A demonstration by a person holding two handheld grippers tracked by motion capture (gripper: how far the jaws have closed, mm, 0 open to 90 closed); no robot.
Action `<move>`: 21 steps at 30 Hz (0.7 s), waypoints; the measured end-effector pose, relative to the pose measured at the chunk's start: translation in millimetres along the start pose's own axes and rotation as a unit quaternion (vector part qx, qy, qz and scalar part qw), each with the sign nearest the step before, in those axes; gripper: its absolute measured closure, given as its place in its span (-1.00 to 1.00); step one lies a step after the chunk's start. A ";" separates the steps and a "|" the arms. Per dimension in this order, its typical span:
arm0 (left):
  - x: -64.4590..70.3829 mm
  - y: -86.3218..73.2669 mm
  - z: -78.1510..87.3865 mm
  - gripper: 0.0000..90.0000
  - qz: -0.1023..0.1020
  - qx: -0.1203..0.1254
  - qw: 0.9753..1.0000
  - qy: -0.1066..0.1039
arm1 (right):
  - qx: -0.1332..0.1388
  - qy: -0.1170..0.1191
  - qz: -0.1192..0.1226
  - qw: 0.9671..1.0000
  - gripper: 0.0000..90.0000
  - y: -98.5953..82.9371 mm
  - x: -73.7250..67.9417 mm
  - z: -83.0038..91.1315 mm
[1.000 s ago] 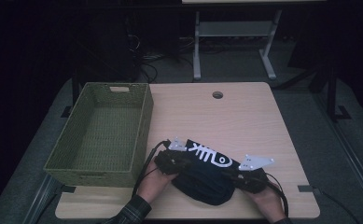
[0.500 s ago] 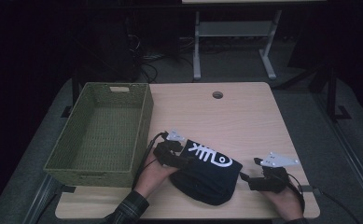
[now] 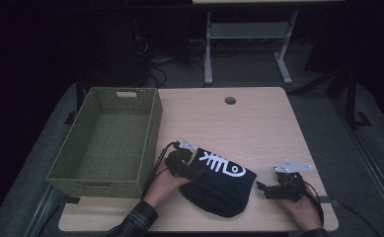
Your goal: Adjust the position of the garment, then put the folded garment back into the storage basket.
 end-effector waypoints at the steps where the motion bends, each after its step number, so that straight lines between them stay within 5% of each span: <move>1: -0.6 -0.2 -0.2 -0.62 -0.002 -0.002 1.000 -0.001 | -0.003 -0.002 0.000 1.000 -0.75 0.1 -0.5 -0.3; 14: -1.9 -4.4 -5.7 -0.60 0.003 -0.007 1.000 -0.001 | -0.008 0.005 -0.007 1.000 -0.74 0.5 0.9 -1.5; 21: 1.9 -2.9 -3.7 -0.12 0.010 -0.016 0.999 -0.027 | -0.008 0.005 -0.007 1.000 -0.74 0.6 0.8 -1.7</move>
Point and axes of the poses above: each handheld gripper's, and its own axes: z roughly backward along the jaws, y roughly out of its top, x roughly to its right, the point moved 1 cm from there along -z, roughly forward along the jaws, and after that the axes turned 9 degrees about -y, right-handed, at the moved point
